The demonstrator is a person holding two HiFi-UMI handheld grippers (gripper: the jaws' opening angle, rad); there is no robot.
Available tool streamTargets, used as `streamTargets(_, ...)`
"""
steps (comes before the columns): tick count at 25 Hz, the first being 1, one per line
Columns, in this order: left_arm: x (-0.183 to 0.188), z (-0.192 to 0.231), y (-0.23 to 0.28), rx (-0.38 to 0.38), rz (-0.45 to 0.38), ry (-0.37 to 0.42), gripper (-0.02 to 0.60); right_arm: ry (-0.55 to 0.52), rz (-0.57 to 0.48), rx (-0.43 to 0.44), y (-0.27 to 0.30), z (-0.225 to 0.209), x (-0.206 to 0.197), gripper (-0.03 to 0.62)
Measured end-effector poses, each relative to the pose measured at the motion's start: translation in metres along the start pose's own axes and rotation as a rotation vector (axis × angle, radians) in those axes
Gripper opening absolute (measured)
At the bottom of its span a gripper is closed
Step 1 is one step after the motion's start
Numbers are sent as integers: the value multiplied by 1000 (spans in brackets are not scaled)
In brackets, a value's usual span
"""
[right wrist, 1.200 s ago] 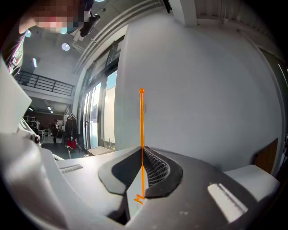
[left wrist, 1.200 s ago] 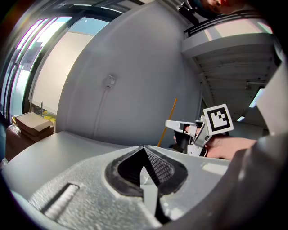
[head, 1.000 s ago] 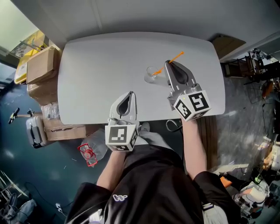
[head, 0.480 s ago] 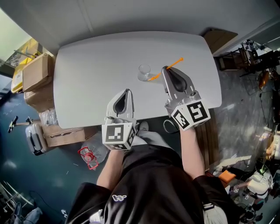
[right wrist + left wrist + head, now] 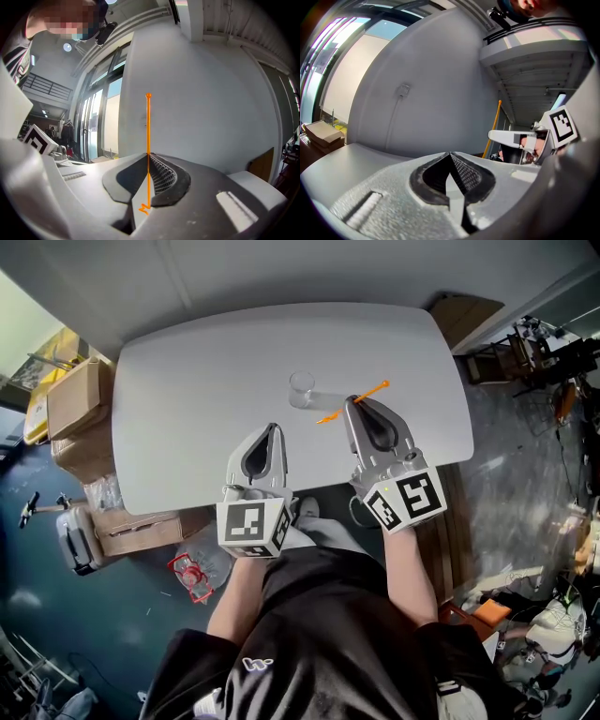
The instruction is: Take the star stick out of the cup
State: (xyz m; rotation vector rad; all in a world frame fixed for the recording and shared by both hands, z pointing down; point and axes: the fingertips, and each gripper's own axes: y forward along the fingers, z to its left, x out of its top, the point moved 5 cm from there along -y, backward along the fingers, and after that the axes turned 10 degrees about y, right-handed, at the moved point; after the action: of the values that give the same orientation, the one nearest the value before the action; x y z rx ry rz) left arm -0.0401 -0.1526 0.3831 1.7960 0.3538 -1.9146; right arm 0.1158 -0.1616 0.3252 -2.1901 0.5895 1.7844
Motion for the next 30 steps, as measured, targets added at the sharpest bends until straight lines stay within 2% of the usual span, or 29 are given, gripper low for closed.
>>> streamTargets(12, 9, -13, 3, 11, -6, 51, 5, 16, 16, -28, -20, -4, -25, 14)
streamTargets(19, 7, -19, 2, 30, 15, 73, 5, 31, 55, -3, -17, -1, -47, 14)
streamTargets(30, 6, -26, -2, 45, 15, 63, 5, 21, 97, 27, -14, 1, -63, 14)
